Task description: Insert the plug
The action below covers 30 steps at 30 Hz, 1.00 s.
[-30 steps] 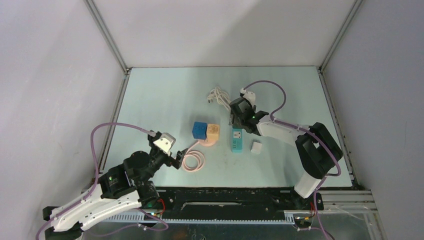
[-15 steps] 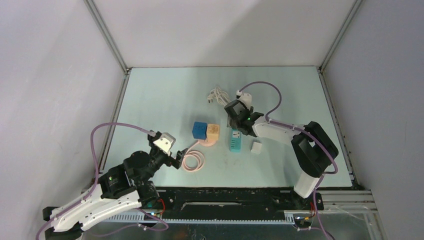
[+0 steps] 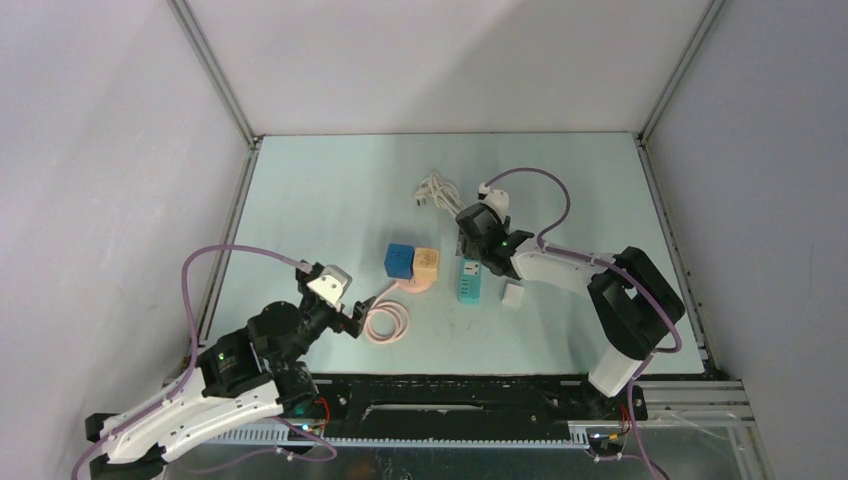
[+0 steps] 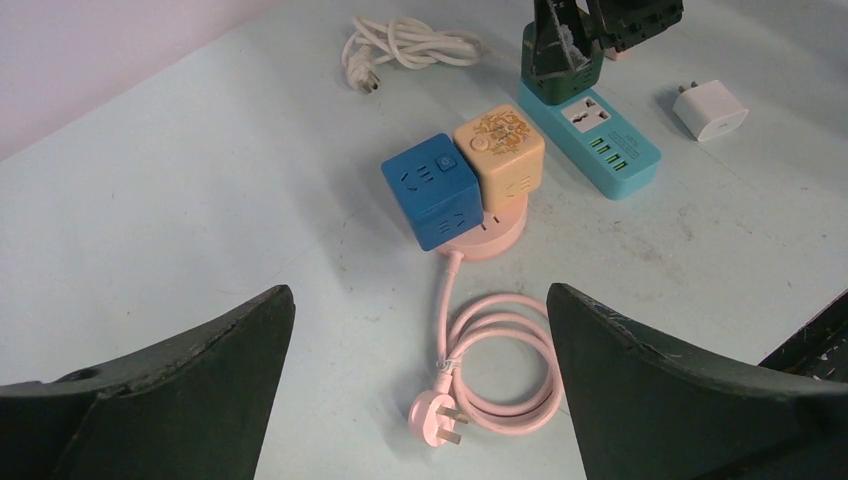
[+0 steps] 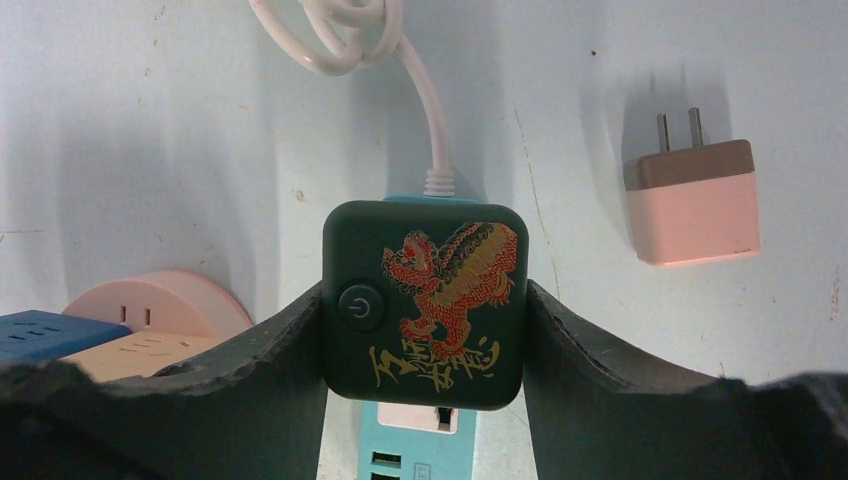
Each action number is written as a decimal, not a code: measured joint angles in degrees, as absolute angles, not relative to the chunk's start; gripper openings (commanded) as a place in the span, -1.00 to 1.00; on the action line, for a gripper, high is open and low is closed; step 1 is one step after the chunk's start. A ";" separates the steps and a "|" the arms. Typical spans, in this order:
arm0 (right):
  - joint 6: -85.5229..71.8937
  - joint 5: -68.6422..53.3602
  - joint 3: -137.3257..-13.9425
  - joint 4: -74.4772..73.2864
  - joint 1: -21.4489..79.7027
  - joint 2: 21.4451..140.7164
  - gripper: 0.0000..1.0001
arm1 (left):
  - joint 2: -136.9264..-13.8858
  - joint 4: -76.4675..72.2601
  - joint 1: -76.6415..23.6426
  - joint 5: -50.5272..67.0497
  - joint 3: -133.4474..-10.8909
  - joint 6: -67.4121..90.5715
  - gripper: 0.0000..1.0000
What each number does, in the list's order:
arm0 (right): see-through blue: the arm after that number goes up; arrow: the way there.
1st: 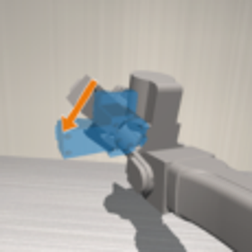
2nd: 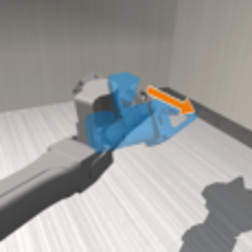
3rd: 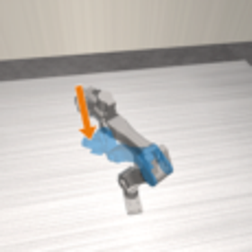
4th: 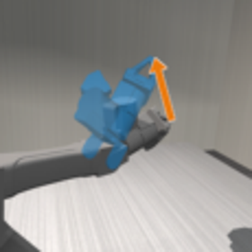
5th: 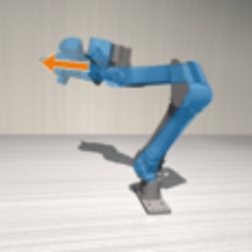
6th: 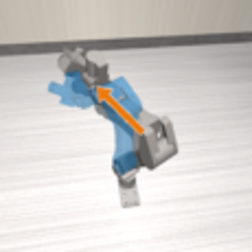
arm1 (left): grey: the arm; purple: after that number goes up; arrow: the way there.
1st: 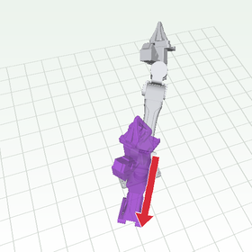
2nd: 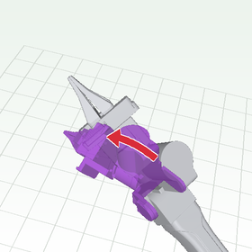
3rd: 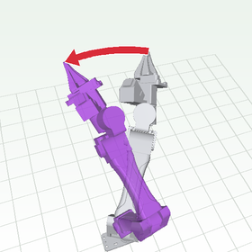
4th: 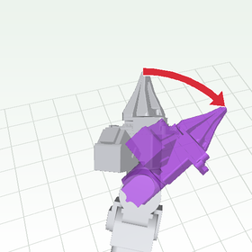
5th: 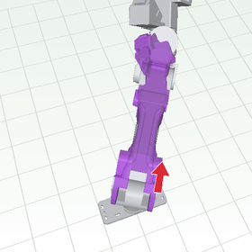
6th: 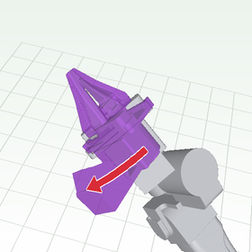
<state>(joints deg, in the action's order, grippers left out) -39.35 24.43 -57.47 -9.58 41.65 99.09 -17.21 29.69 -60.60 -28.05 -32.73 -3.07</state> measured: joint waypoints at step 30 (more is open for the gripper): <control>-37.80 17.41 -56.69 -11.16 42.57 95.44 0.88 | -17.21 29.69 -60.55 -28.05 -32.73 -3.07 0.99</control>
